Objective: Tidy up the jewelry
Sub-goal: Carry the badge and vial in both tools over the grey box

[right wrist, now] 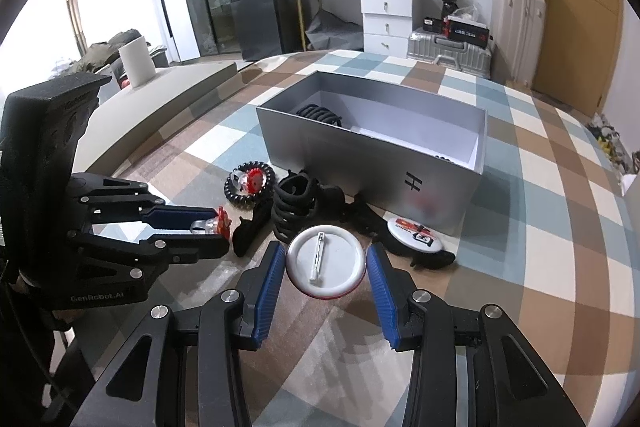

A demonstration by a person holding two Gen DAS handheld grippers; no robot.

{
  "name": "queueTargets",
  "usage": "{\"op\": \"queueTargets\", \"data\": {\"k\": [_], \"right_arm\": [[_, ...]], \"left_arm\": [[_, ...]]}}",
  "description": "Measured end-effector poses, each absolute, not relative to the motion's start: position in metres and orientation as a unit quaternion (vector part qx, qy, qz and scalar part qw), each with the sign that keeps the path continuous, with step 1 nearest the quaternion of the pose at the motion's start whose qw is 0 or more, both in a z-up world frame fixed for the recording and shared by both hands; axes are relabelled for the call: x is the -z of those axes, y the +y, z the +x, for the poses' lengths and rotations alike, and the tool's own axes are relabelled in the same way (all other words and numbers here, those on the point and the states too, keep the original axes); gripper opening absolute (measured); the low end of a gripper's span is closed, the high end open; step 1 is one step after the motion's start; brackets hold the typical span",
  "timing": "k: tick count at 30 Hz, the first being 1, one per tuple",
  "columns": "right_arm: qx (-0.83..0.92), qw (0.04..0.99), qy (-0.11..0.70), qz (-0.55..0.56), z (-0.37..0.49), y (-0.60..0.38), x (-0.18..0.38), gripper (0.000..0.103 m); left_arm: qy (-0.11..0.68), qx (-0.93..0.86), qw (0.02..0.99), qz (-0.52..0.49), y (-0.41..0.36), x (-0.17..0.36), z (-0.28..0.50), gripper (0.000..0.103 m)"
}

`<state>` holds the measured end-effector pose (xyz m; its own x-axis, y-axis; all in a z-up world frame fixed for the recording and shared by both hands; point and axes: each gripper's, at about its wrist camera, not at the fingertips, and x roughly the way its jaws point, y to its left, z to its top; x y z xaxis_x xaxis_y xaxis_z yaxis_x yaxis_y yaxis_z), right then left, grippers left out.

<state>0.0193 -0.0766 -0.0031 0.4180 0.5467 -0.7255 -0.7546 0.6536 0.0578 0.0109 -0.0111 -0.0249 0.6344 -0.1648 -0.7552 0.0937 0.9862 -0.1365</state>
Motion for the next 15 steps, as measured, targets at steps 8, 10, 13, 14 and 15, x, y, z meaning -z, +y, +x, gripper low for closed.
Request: {"op": "queueTargets", "data": {"k": [8, 10, 13, 14, 15], "right_arm": [[-0.393, 0.835, 0.363, -0.134, 0.019, -0.077, 0.0, 0.041], [-0.391, 0.836, 0.362, -0.13, 0.02, -0.078, -0.001, 0.041], [-0.387, 0.842, 0.354, -0.124, 0.02, -0.08, -0.005, 0.041], [-0.385, 0.846, 0.349, -0.12, 0.021, -0.082, -0.006, 0.041], [-0.383, 0.849, 0.345, -0.115, 0.021, -0.084, -0.008, 0.041]], "left_arm": [[0.404, 0.068, 0.911, -0.051, -0.008, 0.019, 0.009, 0.018], [0.398, 0.069, 0.913, -0.053, -0.008, 0.017, 0.008, 0.018], [0.386, 0.066, 0.918, -0.056, -0.006, 0.013, 0.007, 0.018], [0.384, 0.064, 0.919, -0.057, -0.006, 0.012, 0.006, 0.018], [0.381, 0.063, 0.921, -0.057, -0.005, 0.011, 0.006, 0.018]]}}
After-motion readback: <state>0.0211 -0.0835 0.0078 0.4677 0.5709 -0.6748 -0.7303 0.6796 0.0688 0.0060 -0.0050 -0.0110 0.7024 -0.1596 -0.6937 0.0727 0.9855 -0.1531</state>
